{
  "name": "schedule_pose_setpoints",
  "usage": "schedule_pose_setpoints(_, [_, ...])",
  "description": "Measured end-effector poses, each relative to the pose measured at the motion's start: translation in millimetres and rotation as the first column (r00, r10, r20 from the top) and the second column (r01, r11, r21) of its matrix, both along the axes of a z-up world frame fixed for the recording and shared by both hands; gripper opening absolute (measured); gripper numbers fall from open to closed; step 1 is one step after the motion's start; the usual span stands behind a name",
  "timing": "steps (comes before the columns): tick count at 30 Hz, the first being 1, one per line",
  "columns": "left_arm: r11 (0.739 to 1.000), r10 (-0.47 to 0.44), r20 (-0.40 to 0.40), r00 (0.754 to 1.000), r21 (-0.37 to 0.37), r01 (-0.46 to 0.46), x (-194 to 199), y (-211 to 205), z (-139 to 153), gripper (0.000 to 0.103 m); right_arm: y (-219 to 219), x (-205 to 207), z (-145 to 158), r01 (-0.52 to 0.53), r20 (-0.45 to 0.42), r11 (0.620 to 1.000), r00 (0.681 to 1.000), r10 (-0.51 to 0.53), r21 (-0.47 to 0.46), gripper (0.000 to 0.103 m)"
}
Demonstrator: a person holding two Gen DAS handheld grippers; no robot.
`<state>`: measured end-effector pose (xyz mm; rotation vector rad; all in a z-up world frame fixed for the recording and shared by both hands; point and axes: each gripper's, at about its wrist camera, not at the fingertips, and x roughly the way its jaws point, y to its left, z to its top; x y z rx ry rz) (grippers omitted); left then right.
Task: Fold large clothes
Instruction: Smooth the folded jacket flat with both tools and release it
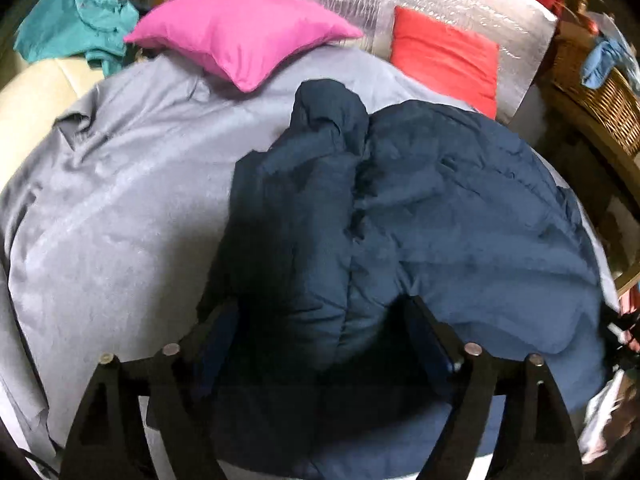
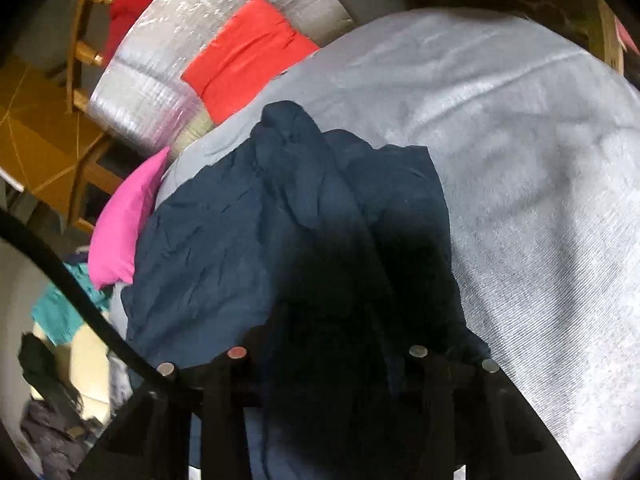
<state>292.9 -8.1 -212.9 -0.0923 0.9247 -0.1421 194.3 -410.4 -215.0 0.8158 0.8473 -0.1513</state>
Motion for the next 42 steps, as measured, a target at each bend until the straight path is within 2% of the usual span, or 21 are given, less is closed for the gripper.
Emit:
schedule_pose_setpoints(2, [1.0,-0.003,-0.005,1.0,0.015,0.003,1.2,-2.3,5.3,0.085,2.1,-0.5,1.8,-0.007,-0.002,1.0,1.0,0.007,-0.02,0.042])
schedule_pose_setpoints(5, [0.999,0.017,0.015,1.0,0.031,-0.017,-2.2,-5.8,10.7,0.085,8.9,-4.6,15.9,0.014,0.046,0.997,0.999,-0.011,-0.07,0.044])
schedule_pose_setpoints(7, [0.999,0.008,0.045,0.999,0.033,-0.009,-10.2,-11.3,17.3,0.085,20.4,-7.6,33.1,-0.01,0.101,0.993,0.995,0.021,-0.114,0.044])
schedule_pose_setpoints(11, [0.997,-0.032,0.115,0.993,0.077,0.024,-27.0,-27.9,27.8,0.085,43.1,-0.9,44.9,-0.085,0.167,0.99,0.98,0.104,-0.117,0.049])
schedule_pose_setpoints(14, [0.991,-0.088,0.12,0.989,0.113,0.075,-31.1,-41.6,26.6,0.085,64.7,8.5,36.6,-0.153,0.147,0.982,0.975,0.168,-0.107,0.049])
schedule_pose_setpoints(19, [0.977,-0.119,0.114,0.986,0.189,0.096,-31.6,-57.2,14.6,0.085,89.3,28.3,13.9,-0.237,0.013,0.952,0.97,0.244,-0.193,0.054])
schedule_pose_setpoints(21, [0.975,-0.124,0.112,0.986,0.196,0.1,-31.8,-57.9,13.3,0.085,88.3,28.9,11.6,-0.253,0.015,0.949,0.965,0.261,-0.189,0.057])
schedule_pose_setpoints(25, [0.975,-0.125,0.113,0.986,0.196,0.101,-34.5,-58.5,11.8,0.086,81.8,27.1,7.3,-0.25,0.026,0.956,0.966,0.257,-0.153,0.057])
schedule_pose_setpoints(31, [0.971,-0.13,0.118,0.985,0.216,0.102,-34.5,-61.1,8.7,0.089,81.1,27.9,6.1,-0.254,0.021,0.956,0.965,0.26,-0.146,0.057])
schedule_pose_setpoints(37, [0.971,-0.13,0.117,0.985,0.217,0.102,-33.5,-60.7,7.3,0.09,82.3,31.4,5.4,-0.269,0.042,0.958,0.961,0.275,-0.103,0.072])
schedule_pose_setpoints(42, [0.971,-0.131,0.117,0.985,0.218,0.103,-33.5,-60.5,7.4,0.091,88.2,31.7,5.2,-0.259,0.047,0.957,0.962,0.267,-0.128,0.074])
